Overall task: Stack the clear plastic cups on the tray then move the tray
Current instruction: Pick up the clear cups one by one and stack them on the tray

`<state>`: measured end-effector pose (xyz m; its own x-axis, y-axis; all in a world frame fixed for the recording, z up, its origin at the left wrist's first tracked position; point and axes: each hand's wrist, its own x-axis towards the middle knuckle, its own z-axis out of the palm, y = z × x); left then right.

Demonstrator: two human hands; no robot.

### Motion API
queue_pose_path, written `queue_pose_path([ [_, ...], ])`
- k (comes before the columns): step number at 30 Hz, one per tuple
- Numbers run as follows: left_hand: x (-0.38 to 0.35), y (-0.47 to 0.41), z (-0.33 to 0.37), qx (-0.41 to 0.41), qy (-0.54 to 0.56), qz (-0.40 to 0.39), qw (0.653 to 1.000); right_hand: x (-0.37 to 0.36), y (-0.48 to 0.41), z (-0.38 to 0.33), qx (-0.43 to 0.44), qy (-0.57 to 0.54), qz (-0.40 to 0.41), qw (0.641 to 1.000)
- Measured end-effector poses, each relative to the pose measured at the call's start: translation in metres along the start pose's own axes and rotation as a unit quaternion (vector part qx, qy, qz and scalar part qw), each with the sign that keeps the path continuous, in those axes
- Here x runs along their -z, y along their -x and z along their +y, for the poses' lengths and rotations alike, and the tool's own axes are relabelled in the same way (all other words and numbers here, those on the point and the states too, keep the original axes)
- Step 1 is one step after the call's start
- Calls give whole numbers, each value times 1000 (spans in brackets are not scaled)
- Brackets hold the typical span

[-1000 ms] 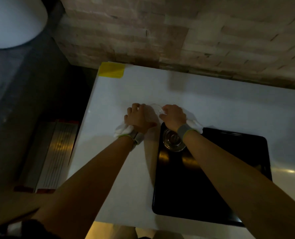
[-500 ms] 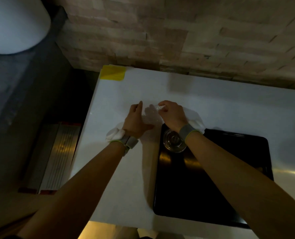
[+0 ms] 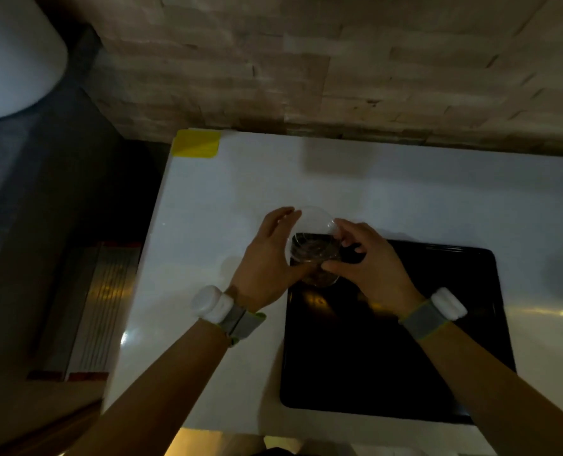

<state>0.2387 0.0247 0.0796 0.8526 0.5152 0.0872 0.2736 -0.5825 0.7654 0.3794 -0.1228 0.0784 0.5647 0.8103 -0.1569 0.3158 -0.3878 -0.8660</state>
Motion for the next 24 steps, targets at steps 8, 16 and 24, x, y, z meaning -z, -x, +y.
queue_pose_path([
  [8, -37, 15, -11, 27, -19, -43, 999, -15, 20, 42, -37, 31, 38, 998],
  [16, -58, 20, -26, 36, -75, -58, 995, -26, 25, 56, -79, 81, 31, 993],
  [24, -64, 17, -37, 40, -98, -71, 992, -33, 18, 59, -101, 142, 36, 984],
])
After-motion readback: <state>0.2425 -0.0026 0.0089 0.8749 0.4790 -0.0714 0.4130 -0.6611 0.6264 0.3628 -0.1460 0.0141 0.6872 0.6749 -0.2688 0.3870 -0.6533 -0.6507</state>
